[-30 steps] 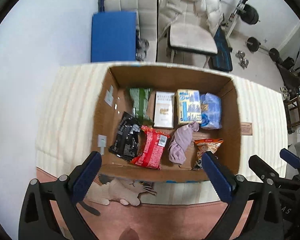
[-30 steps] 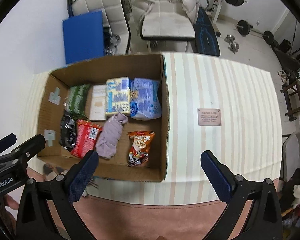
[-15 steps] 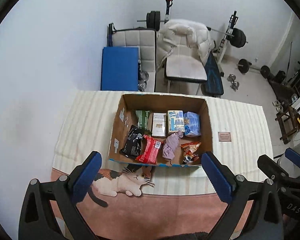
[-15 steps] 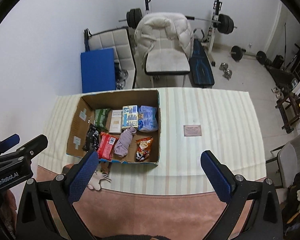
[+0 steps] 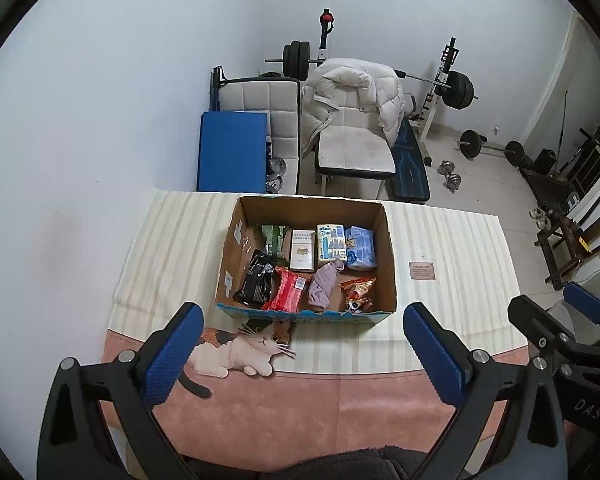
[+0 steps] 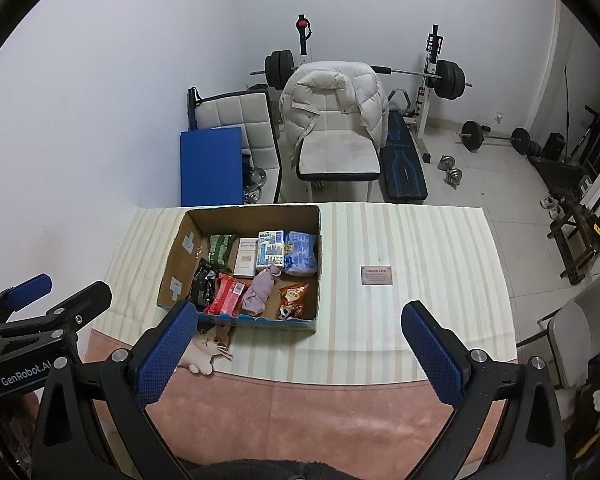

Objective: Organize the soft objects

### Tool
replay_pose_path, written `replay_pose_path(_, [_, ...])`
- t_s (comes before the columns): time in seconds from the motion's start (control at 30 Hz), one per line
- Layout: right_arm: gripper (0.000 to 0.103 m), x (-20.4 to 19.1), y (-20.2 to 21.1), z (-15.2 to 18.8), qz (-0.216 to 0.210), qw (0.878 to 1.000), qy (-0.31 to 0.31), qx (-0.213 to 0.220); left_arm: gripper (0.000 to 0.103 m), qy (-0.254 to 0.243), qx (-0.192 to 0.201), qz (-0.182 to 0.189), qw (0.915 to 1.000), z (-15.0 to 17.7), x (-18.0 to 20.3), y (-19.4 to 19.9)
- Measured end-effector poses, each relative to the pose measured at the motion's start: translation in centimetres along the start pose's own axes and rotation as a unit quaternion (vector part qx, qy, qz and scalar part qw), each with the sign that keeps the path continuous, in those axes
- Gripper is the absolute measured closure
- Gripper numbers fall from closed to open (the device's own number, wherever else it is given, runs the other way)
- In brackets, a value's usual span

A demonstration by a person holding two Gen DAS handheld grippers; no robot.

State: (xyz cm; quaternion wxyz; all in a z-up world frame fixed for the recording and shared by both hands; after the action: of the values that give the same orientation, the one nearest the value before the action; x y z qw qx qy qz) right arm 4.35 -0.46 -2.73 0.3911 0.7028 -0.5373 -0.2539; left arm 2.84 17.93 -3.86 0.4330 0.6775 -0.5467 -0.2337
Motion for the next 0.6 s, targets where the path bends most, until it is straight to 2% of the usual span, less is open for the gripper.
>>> replay_pose_path(0.13, [0.000, 0.1, 0.9, 0.2, 0.005, 1.000, 0.001, 0.006, 0.000, -0.003, 0.013, -0.006, 0.9999, 0.1, 0.0, 1.0])
replay_pose_path(0.6, [0.000, -0.1, 2.7, 0.4, 0.013, 1.000, 0.008, 0.017, 0.000, -0.001, 0.015, -0.002, 0.9999, 0.4, -0.1, 1.5])
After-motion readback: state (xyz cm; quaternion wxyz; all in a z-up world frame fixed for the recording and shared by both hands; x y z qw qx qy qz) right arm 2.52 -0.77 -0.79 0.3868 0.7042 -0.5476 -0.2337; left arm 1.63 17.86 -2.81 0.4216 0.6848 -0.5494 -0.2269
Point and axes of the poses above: each gripper's, at about its wrist camera, not at the fingertips, and y roughly against the way its jaws point, x to its right, z to its underside, the point moved 4 cm from there along -y, roughly the way its jaws point, and after that the axes turned 13 degrees about y, right-handed, at the moved point
